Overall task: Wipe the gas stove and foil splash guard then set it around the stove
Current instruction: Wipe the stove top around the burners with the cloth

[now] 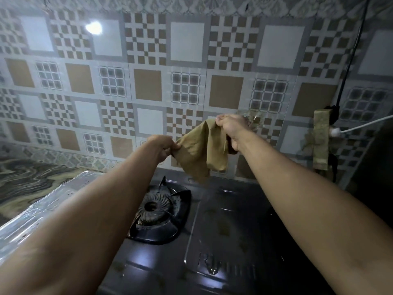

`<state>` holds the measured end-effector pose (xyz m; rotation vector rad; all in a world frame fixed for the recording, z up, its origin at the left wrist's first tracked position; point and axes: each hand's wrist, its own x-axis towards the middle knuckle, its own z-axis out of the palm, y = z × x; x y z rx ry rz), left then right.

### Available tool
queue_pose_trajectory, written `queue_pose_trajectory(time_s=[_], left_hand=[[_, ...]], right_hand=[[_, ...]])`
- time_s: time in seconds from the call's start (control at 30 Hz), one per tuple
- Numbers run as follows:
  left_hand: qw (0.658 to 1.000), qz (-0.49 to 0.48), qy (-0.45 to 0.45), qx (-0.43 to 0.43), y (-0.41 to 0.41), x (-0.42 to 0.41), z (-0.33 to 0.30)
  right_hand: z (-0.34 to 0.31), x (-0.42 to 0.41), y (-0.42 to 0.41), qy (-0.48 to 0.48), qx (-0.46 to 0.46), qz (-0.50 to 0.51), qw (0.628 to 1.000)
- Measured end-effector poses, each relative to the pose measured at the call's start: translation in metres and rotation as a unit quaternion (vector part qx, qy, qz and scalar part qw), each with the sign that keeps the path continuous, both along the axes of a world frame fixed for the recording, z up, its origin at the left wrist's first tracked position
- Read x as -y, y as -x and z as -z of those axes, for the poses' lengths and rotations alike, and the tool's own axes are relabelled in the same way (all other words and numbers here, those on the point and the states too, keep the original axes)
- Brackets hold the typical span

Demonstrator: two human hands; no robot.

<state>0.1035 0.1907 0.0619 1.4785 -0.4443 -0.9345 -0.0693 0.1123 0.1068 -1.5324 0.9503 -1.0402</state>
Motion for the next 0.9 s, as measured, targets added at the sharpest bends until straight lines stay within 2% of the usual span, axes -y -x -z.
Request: queue_pose_trajectory(time_s=[0.1,0.17,0.27,0.3,0.37,0.47,0.57,0.67,0.77,0.9], left_hand=[[0.994,0.094,-0.052,-0.031,0.006,-0.024,-0.008],[0.98,0.162,-0.06,-0.103,0.008,-0.034,-0.009],[0.945,0.145,-0.04,-0.289,0.011,-0.034,-0.003],[0.936,0.122,-0.042,-0.326,0.016,-0.033,0.0],[0.926,0.105,-0.037,-0.361,0.023,-0.026,0.009],[0.901,0.164,-0.009,-0.403,0.036,-0.021,0.019],[0.922,0.163,0.0,-0.351,0.051,-0.022,0.017],[0.965,0.103,0.025,-0.239,0.051,-0.021,0.012],[0.993,0.039,0.075,-0.087,0.042,-0.02,0.0],[0.985,-0.021,0.143,0.093,0.031,-0.025,-0.024]], right_hand=[[-0.005,-0.006,0.004,0.036,-0.011,0.028,0.999],[-0.009,-0.007,0.007,0.081,-0.026,0.05,0.995],[-0.015,-0.009,0.013,0.126,-0.039,0.029,0.991],[-0.018,-0.011,0.016,0.141,-0.054,0.019,0.988],[-0.023,-0.016,0.022,0.167,-0.086,0.003,0.982],[-0.029,-0.022,0.031,0.166,-0.1,-0.02,0.981],[-0.031,-0.024,0.044,0.142,-0.109,-0.041,0.983],[-0.032,-0.022,0.058,0.157,-0.155,-0.042,0.974],[-0.028,-0.017,0.069,0.197,-0.22,-0.008,0.955],[-0.017,-0.009,0.072,0.183,-0.21,0.018,0.96]])
